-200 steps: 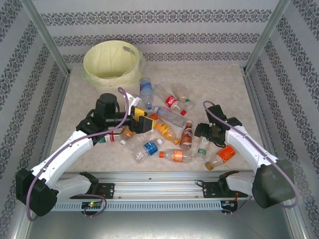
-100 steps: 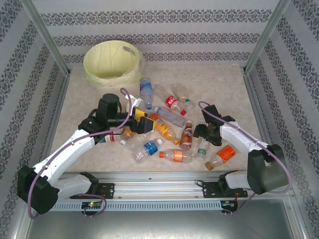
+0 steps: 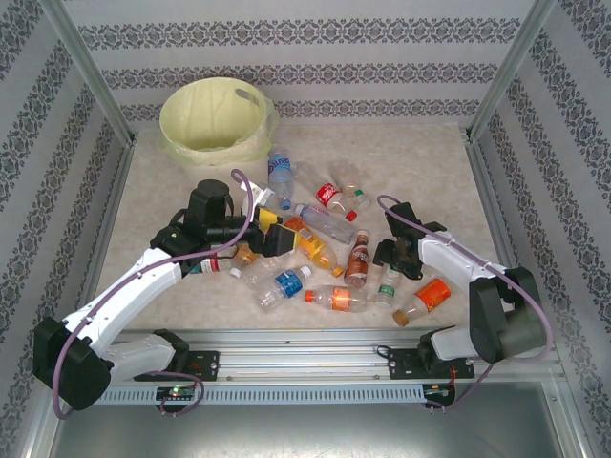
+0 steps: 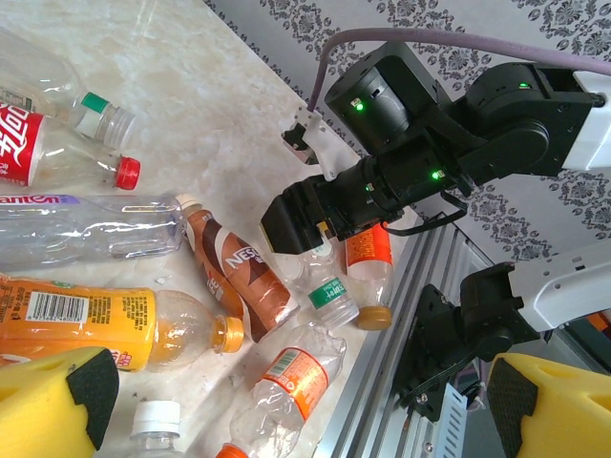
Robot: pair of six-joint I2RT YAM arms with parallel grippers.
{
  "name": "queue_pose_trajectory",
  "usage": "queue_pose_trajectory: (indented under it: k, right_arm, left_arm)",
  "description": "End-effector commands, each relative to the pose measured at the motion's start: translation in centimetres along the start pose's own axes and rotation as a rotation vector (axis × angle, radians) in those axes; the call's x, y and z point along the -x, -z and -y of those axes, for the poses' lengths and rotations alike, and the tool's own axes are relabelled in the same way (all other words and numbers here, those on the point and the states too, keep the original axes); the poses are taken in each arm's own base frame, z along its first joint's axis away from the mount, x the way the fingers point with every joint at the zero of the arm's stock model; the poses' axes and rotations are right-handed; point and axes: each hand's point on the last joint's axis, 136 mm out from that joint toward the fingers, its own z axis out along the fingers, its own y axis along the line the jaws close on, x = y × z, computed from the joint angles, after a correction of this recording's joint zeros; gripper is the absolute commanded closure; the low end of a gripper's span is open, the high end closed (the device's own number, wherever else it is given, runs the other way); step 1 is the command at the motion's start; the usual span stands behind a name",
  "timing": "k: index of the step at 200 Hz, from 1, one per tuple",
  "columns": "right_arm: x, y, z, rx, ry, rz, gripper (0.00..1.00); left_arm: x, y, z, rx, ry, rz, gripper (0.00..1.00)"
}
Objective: Put the plastic bottles in the bin
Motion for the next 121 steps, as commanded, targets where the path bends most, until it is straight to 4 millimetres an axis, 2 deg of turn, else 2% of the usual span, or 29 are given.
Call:
queue_pose_trajectory:
  k: [1,59,121]
  right_arm:
    - [0.3,-0.3,0.7,-0.031,-0.001,0.012,0.35]
    - [0.9,0.9,0.2,0.009,0.023,0.054,0.43]
    - [2.1,5.0,-0.9,0.100,0.057,0.154,0.44]
  left_arm:
    - [-0.2,-0.2,0.3,-0.004,-0.023,-0.017,0.00]
    - [-0.2,-0.2,0.1,0.012,-0.018,-0.016,0.00]
    - [-0.1,-0.3,-0.1,0.025,-0.007,-0.017,0.00]
